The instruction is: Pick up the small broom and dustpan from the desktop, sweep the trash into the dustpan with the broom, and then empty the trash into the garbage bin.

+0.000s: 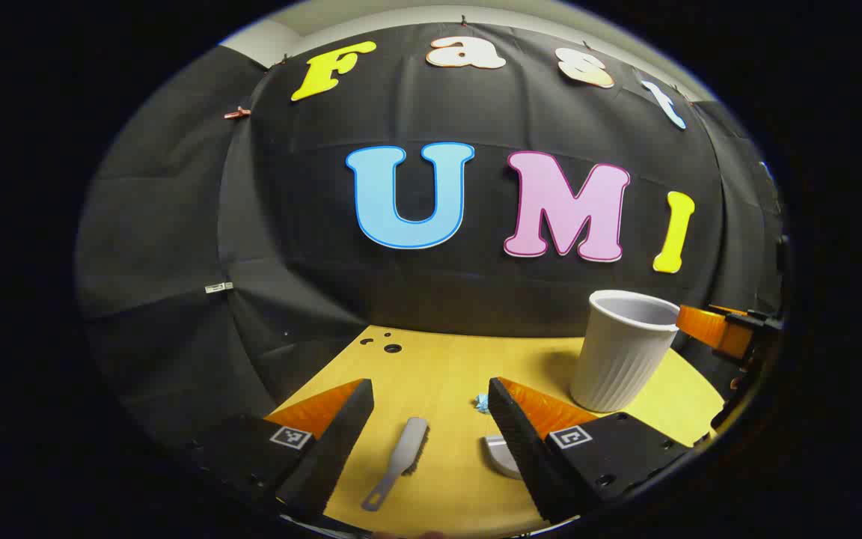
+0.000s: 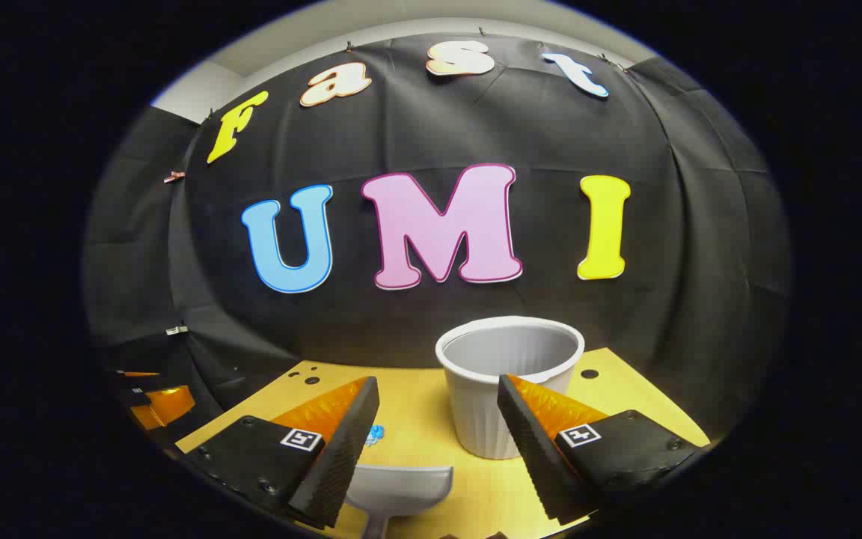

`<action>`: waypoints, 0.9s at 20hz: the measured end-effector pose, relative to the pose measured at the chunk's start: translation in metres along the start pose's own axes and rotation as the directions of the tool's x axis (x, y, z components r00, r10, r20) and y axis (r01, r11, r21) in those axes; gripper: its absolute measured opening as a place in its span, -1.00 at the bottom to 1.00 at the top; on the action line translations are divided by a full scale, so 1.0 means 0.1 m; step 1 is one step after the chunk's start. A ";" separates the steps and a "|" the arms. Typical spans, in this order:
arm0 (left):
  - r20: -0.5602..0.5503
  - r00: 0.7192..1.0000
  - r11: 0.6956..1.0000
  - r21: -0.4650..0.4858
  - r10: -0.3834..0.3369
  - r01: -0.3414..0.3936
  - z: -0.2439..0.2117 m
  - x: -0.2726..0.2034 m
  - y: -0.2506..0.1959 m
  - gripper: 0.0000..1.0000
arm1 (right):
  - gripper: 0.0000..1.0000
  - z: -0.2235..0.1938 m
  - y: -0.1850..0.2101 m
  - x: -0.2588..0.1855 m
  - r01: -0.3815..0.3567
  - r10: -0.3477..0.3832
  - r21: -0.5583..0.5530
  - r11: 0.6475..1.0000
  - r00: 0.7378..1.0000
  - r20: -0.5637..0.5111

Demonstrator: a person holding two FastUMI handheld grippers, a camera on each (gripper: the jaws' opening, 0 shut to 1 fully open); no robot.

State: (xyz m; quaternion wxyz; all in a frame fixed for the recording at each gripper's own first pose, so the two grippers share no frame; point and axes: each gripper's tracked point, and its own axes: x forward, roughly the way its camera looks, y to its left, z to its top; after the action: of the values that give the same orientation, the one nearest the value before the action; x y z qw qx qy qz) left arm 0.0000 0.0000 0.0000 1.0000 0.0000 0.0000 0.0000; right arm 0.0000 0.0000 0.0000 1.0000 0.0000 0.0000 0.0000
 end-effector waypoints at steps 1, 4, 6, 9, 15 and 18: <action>0.009 1.000 1.000 0.014 -0.003 0.003 0.00 0.00 0.04 0.98 | 0.97 -0.01 0.05 -0.01 -0.002 0.002 -0.012 1.000 1.000 -0.001; 0.004 0.999 0.999 0.027 -0.031 0.031 -0.02 0.05 0.08 0.97 | 0.97 -0.06 0.16 -0.02 -0.006 0.005 -0.019 1.000 1.000 -0.015; -0.004 0.998 0.998 0.027 -0.058 0.058 -0.04 0.09 0.07 0.98 | 0.97 -0.10 0.22 -0.02 -0.010 0.010 -0.013 1.000 1.000 -0.026; -0.035 0.997 0.996 0.048 -0.070 0.071 -0.11 0.14 0.10 0.97 | 0.97 -0.21 0.31 -0.04 -0.023 0.023 -0.015 1.000 0.998 -0.053; -0.061 0.994 0.995 0.042 -0.092 0.094 -0.18 0.19 0.08 0.98 | 0.97 -0.26 0.37 0.01 -0.042 0.040 -0.026 0.999 0.996 -0.076; -0.089 0.992 0.995 0.016 -0.095 0.096 -0.27 0.22 0.09 0.98 | 0.97 -0.32 0.35 0.00 -0.047 0.044 -0.031 0.998 0.994 -0.097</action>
State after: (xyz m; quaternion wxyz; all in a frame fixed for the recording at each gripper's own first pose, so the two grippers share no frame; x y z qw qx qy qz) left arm 0.0220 0.0093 -0.0275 0.9978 0.0102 0.0440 -0.0478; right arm -0.0002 0.0348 -0.0316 0.9984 -0.0167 0.0484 0.0226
